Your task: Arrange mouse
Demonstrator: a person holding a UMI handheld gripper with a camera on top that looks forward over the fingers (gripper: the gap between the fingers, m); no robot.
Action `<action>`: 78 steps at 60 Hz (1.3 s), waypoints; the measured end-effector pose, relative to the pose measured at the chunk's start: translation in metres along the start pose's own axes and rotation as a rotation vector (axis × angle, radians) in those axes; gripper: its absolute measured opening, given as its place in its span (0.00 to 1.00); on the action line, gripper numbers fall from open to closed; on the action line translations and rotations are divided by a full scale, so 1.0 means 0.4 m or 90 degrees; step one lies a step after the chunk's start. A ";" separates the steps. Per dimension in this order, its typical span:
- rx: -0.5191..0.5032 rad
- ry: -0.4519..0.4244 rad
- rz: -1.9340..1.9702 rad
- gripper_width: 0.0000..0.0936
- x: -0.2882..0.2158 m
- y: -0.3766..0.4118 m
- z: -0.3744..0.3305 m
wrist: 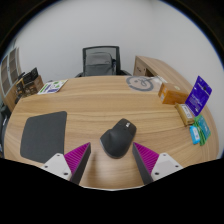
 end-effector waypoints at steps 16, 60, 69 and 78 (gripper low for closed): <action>0.004 -0.002 -0.010 0.92 -0.040 -0.009 0.073; -0.002 -0.006 -0.006 0.69 -0.138 -0.002 0.188; -0.001 -0.007 -0.003 0.50 -0.142 -0.010 0.194; 0.005 -0.008 0.013 0.35 -0.144 -0.013 0.194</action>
Point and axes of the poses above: the point between the fingertips, and its own axes, seen from behind it with the camera up: y to the left, x down, z forward, the way the camera looks, the point moved 6 cm from there along -z, backward, against the way the camera looks, and after that the axes turned 5 degrees about y, right-handed, at the moved point
